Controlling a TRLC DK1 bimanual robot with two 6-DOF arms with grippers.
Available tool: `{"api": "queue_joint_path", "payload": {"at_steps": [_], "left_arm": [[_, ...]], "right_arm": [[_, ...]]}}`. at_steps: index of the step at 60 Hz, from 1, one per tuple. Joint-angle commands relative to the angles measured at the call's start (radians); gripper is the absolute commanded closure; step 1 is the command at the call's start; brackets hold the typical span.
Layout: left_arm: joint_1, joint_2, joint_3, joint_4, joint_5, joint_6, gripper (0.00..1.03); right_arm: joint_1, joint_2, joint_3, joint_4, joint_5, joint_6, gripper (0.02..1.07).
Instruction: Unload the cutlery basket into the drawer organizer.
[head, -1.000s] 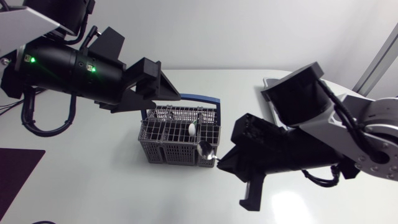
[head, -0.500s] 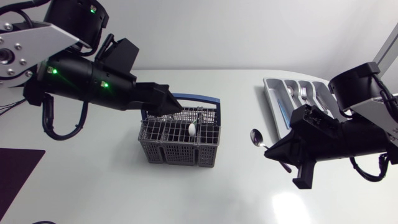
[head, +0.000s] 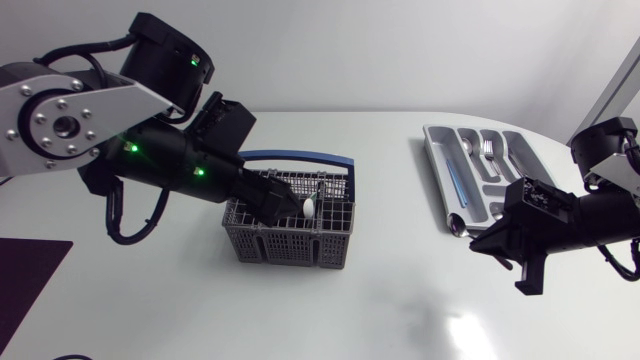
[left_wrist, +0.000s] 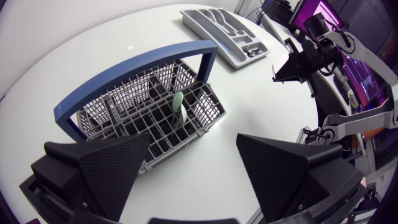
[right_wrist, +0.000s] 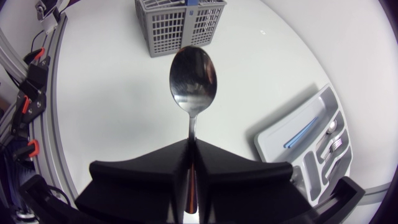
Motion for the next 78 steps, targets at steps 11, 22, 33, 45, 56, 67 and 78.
{"api": "queue_joint_path", "payload": {"at_steps": [11,22,33,45,56,67,78], "left_arm": [[-0.064,0.018,-0.094,0.115,-0.09,0.033,0.06],[-0.09,0.019,-0.138,0.205,-0.124,0.024,0.06],[-0.096,0.025,-0.149,0.259,-0.141,-0.016,0.06],[-0.096,0.024,-0.158,0.279,-0.155,-0.057,0.08],[-0.096,0.022,-0.169,0.29,-0.172,-0.079,0.08],[-0.105,0.021,-0.174,0.305,-0.184,-0.12,0.08],[-0.113,0.024,-0.169,0.31,-0.239,-0.175,0.08]], "right_arm": [[-0.197,0.23,0.158,-0.033,0.002,-0.321,1.01],[-0.272,0.382,0.278,-0.026,0.07,-0.458,1.01],[-0.32,0.557,0.422,0.015,0.146,-0.551,1.01],[-0.333,0.698,0.52,0.076,0.232,-0.591,1.01],[-0.337,0.802,0.588,0.138,0.308,-0.597,1.01],[-0.333,0.824,0.601,0.155,0.331,-0.597,0.52],[-0.335,0.775,0.583,0.127,0.323,-0.582,0.06]]}}
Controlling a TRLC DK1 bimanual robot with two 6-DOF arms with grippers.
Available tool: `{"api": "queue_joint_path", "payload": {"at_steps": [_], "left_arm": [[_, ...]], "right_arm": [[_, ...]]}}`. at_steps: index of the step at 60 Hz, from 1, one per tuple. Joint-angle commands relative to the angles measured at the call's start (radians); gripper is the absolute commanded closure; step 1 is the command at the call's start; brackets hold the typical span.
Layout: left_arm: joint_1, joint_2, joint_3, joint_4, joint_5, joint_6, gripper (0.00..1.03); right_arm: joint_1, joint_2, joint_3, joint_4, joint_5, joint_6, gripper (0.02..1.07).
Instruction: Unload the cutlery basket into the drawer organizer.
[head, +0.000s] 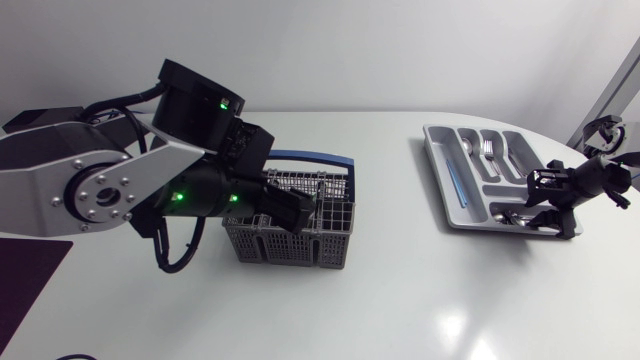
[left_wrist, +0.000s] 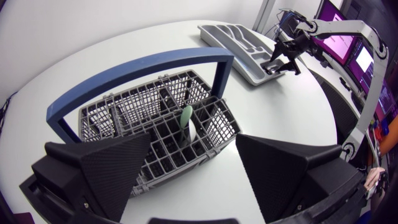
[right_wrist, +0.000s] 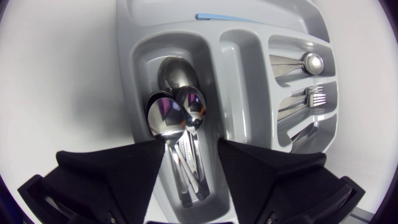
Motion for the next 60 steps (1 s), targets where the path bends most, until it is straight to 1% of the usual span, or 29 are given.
{"api": "queue_joint_path", "payload": {"at_steps": [1,3,7,9,11,25,28,31,34,42,46,47,49,52,60], "left_arm": [[-0.003,0.017,-0.021,0.012,-0.024,-0.044,0.08],[-0.005,0.018,-0.015,0.009,-0.039,-0.05,0.08],[-0.006,0.018,-0.007,-0.004,-0.041,-0.067,0.08],[-0.006,0.02,0.004,-0.024,-0.041,-0.079,0.1],[-0.006,0.021,0.01,-0.032,-0.041,-0.09,0.11],[-0.005,0.052,0.039,-0.072,-0.05,-0.113,0.13],[-0.006,0.058,0.045,-0.078,-0.051,-0.121,0.18],[-0.006,0.061,0.05,-0.078,-0.051,-0.125,0.2],[-0.006,0.064,0.056,-0.078,-0.051,-0.127,0.22],[-0.008,0.081,0.067,-0.08,-0.051,-0.127,0.23],[-0.01,0.095,0.076,-0.08,-0.051,-0.127,0.32],[-0.01,0.097,0.076,-0.08,-0.051,-0.127,0.33],[-0.01,0.109,0.085,-0.08,-0.051,-0.127,0.4],[-0.01,0.118,0.09,-0.08,-0.051,-0.127,0.45],[-0.011,0.141,0.102,-0.076,-0.051,-0.127,0.46]], "right_arm": [[-0.004,-0.03,-0.011,-0.031,-0.004,-0.008,0.06],[-0.003,-0.045,-0.012,-0.046,-0.01,0.004,0.06],[0.003,-0.074,-0.015,-0.074,-0.029,0.035,0.06],[0.01,-0.105,-0.012,-0.12,-0.046,0.06,0.06],[0.014,-0.134,-0.015,-0.151,-0.067,0.08,0.06],[0.069,-0.294,-0.07,-0.25,-0.179,0.262,0.06],[0.088,-0.338,-0.095,-0.272,-0.22,0.288,0.06],[0.114,-0.389,-0.126,-0.29,-0.254,0.331,0.06],[0.14,-0.429,-0.155,-0.293,-0.282,0.379,0.06],[0.224,-0.515,-0.233,-0.29,-0.312,0.491,0.07],[0.253,-0.551,-0.262,-0.287,-0.337,0.531,0.07],[0.258,-0.556,-0.265,-0.287,-0.337,0.537,0.07],[0.28,-0.582,-0.282,-0.286,-0.348,0.563,0.07],[0.307,-0.614,-0.307,-0.276,-0.354,0.6,0.07],[0.385,-0.682,-0.37,-0.232,-0.354,0.687,0.07]]}}
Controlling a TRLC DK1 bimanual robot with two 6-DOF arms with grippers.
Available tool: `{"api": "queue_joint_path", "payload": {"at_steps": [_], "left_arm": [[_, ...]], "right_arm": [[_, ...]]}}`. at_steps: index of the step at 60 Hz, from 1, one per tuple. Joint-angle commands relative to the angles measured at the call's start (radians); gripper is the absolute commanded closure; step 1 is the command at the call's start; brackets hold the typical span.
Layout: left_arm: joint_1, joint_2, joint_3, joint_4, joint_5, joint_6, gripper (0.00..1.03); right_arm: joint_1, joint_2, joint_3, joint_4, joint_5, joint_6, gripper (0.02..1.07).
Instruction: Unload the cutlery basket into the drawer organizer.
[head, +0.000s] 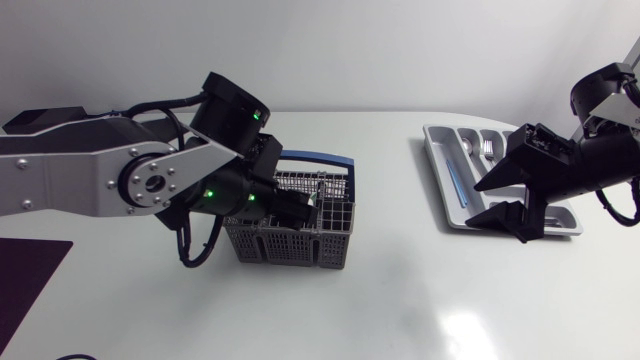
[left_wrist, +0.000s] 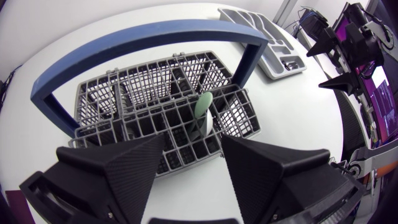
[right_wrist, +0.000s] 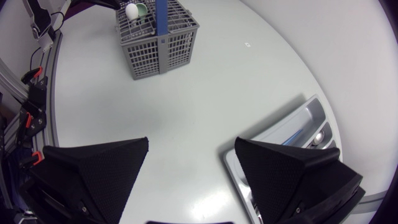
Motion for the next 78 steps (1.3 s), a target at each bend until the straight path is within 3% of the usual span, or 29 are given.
{"api": "queue_joint_path", "payload": {"at_steps": [1,8,14,24,30,40,43,66,71,78], "left_arm": [[-0.009,0.024,0.038,-0.004,-0.003,-0.022,0.46],[-0.012,0.041,0.044,-0.002,-0.003,-0.022,0.48],[-0.012,0.055,0.052,0.022,-0.002,-0.023,0.65],[-0.012,0.081,0.068,0.024,0.003,-0.023,0.66],[-0.012,0.099,0.075,0.026,0.003,-0.023,0.75],[-0.012,0.124,0.09,0.027,0.003,-0.023,0.75],[-0.014,0.133,0.093,0.027,0.003,-0.025,0.8],[-0.015,0.136,0.084,0.026,0.047,-0.023,0.85],[-0.015,0.136,0.084,0.026,0.05,-0.026,0.99],[-0.008,0.134,0.084,0.024,0.057,-0.026,1.0]], "right_arm": [[0.038,-0.037,-0.053,0.016,-0.007,0.074,0.07],[0.09,-0.083,-0.098,0.039,-0.007,0.129,0.07],[0.138,-0.117,-0.138,0.066,-0.006,0.177,0.07],[0.202,-0.167,-0.173,0.087,-0.001,0.24,0.07],[0.227,-0.187,-0.182,0.089,0.001,0.26,0.07],[0.255,-0.205,-0.204,0.105,0.002,0.281,0.07],[0.256,-0.205,-0.21,0.108,0.004,0.283,0.07],[0.278,-0.209,-0.236,0.133,0.014,0.298,0.07],[0.281,-0.209,-0.239,0.136,0.016,0.3,0.07],[0.284,-0.216,-0.241,0.135,0.016,0.301,0.07]]}}
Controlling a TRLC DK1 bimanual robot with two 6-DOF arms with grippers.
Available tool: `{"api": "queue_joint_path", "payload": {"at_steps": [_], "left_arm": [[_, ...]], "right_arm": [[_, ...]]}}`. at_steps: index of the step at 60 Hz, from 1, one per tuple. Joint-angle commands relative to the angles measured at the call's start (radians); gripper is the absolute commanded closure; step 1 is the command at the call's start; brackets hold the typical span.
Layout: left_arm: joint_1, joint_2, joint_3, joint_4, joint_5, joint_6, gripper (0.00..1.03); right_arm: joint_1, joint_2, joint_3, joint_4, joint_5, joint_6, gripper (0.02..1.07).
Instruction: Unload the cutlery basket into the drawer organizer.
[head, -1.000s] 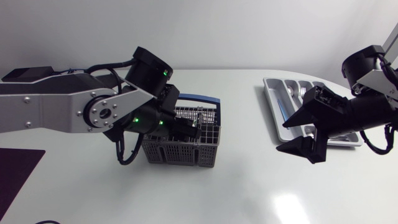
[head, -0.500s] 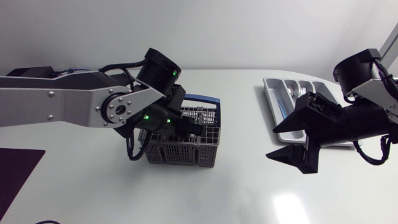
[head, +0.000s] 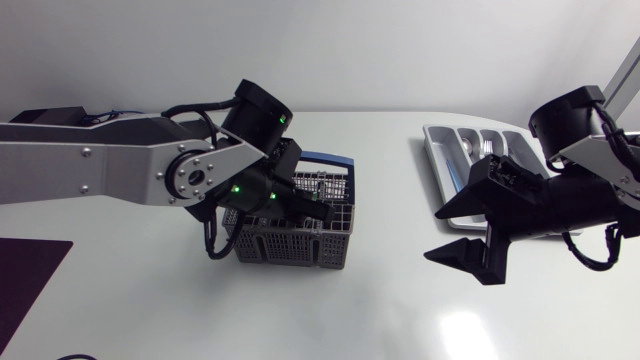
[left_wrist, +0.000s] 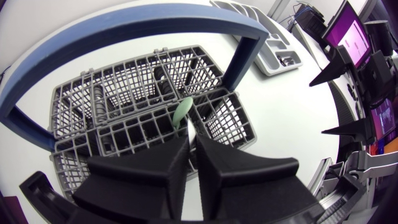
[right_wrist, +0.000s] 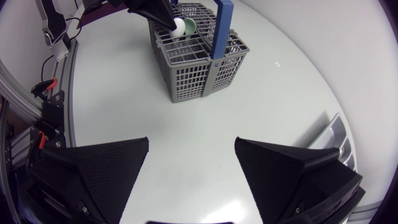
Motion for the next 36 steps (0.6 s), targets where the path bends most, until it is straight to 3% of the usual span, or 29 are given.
{"api": "queue_joint_path", "payload": {"at_steps": [1,11,36], "left_arm": [[0.0,0.019,0.017,0.004,0.005,-0.02,1.0],[0.008,-0.016,0.016,-0.005,0.028,-0.023,1.0],[0.069,-0.139,0.002,-0.013,0.176,-0.069,1.0]], "right_arm": [[0.011,-0.013,-0.024,0.002,0.004,0.026,0.07],[0.023,-0.021,-0.032,-0.001,0.004,0.029,0.07],[0.034,-0.068,-0.058,-0.006,0.004,0.037,0.08]]}}
